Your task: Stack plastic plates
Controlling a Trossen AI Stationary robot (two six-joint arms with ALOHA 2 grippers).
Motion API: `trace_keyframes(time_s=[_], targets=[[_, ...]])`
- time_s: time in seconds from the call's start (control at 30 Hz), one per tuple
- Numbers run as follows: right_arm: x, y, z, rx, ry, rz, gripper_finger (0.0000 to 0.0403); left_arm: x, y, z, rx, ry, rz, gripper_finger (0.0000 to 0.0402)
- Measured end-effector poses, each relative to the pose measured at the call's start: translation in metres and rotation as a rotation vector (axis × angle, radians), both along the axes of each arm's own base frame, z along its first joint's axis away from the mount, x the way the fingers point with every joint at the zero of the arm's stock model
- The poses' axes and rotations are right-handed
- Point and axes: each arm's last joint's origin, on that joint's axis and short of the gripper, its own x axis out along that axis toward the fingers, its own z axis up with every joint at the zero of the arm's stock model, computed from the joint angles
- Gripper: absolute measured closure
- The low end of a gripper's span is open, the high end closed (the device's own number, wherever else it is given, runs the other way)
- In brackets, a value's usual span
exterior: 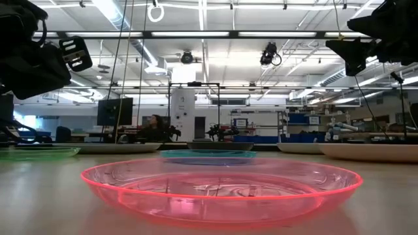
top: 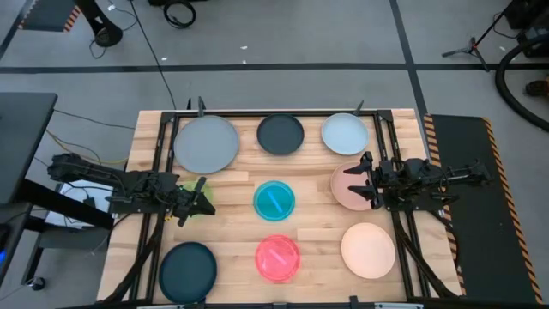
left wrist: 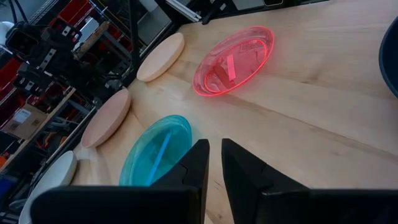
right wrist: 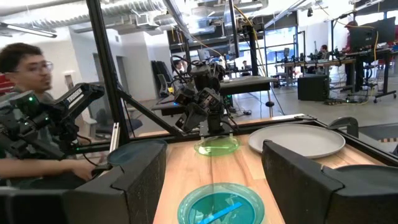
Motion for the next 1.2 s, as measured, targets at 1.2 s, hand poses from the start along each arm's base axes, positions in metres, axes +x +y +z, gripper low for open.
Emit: trace_keyframes(time_s=[1.2], targets=[[0.000, 0.000, 0.000, 0.000, 0.000, 0.000, 0.0133, 0.005, 0.009, 0.016, -0.042, -0.158, 0.294, 0.0349]])
